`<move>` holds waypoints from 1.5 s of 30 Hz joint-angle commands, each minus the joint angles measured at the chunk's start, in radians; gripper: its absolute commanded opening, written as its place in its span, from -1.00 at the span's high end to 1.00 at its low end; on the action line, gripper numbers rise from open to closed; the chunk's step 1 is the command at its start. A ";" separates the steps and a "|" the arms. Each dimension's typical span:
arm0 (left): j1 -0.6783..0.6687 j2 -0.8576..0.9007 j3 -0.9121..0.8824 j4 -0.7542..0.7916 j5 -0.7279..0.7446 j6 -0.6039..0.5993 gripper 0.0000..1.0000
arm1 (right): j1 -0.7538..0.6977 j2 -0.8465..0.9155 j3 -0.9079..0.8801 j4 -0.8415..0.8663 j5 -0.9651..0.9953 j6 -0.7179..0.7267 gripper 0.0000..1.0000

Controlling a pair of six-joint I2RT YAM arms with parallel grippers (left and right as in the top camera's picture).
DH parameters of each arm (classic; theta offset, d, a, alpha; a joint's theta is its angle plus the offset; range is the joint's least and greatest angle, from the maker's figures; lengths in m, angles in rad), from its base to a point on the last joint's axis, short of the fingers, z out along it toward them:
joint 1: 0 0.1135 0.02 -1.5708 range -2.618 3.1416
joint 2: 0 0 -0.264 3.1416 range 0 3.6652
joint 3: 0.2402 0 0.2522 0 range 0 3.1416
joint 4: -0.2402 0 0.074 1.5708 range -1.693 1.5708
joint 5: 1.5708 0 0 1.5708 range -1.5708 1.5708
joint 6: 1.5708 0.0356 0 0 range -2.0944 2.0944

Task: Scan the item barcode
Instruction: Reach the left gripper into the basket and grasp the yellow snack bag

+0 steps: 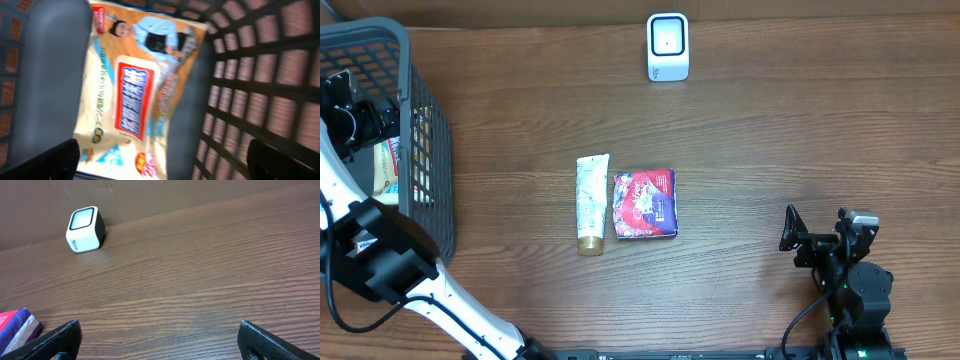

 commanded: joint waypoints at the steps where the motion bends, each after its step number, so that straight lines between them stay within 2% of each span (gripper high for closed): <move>1: -0.020 -0.004 -0.083 0.062 -0.092 -0.006 -0.99 | 0.005 -0.001 -0.010 0.006 -0.006 0.002 -1.00; 16: -0.021 0.002 -0.367 0.341 -0.107 0.005 -0.99 | 0.005 -0.001 -0.010 0.006 -0.006 0.002 -1.00; 27: -0.022 0.103 -0.380 0.363 -0.179 -0.005 -0.97 | 0.005 -0.001 -0.010 0.006 -0.006 0.002 -1.00; 28: -0.022 0.103 -0.380 0.367 -0.190 -0.013 -0.82 | 0.005 -0.001 -0.010 0.006 -0.006 0.002 -1.00; 29: -0.021 0.103 -0.380 0.370 -0.196 -0.019 -0.49 | 0.005 -0.001 -0.010 0.006 -0.006 0.002 -1.00; 31: -0.020 0.102 -0.375 0.370 -0.209 -0.031 0.45 | 0.005 -0.001 -0.010 0.006 -0.006 0.003 -1.00; 32: -0.020 0.102 -0.373 0.366 -0.214 -0.040 0.82 | 0.005 -0.001 -0.010 0.006 -0.006 0.002 -1.00; 33: -0.020 0.102 -0.372 0.363 -0.214 -0.046 0.92 | 0.005 -0.001 -0.010 0.006 -0.006 0.002 -1.00; 40: -0.020 0.100 -0.309 0.259 -0.196 -0.061 0.92 | 0.005 -0.001 -0.010 0.006 -0.006 0.003 -1.00; 45: -0.020 0.062 -0.109 0.064 -0.093 -0.068 0.91 | 0.005 -0.001 -0.010 0.006 -0.006 0.002 -1.00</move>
